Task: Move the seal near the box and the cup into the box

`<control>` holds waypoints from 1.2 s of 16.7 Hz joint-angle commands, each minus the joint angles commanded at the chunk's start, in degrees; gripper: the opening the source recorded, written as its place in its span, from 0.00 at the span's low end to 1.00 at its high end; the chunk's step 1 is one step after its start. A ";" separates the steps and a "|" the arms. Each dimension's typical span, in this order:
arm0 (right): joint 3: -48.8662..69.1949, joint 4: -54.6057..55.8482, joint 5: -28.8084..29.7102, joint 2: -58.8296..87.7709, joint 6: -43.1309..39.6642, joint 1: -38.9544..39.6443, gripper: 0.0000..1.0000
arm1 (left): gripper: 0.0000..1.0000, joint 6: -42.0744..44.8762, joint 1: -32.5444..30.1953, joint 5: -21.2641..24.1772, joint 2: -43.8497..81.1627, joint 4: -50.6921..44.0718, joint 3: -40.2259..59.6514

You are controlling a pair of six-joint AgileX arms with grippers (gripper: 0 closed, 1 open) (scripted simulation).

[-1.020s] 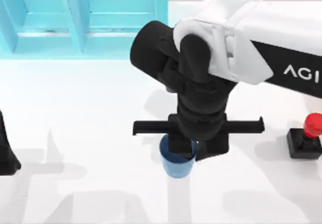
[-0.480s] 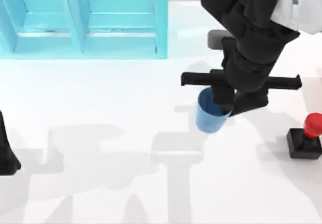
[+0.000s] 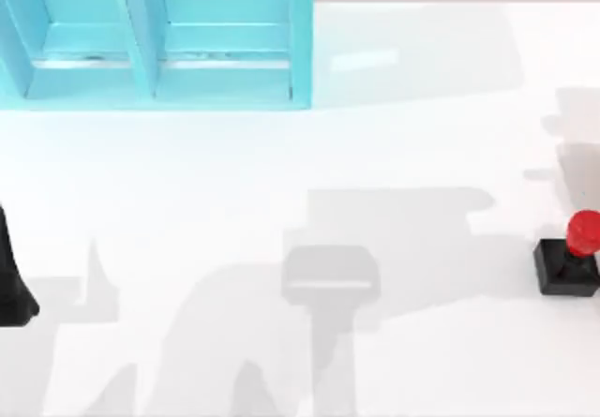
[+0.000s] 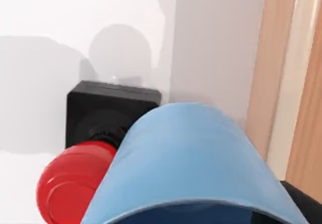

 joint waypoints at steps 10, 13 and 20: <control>-13.38 -0.26 2.73 -9.56 -33.84 -35.40 0.00 | 1.00 0.00 0.00 0.00 0.00 0.00 0.00; -14.60 -0.35 2.69 -10.64 -34.44 -37.50 0.00 | 1.00 0.00 0.00 0.00 0.00 0.00 0.00; -15.94 1.40 2.79 -10.38 -34.05 -36.98 0.00 | 1.00 0.00 0.00 0.00 0.00 0.00 0.00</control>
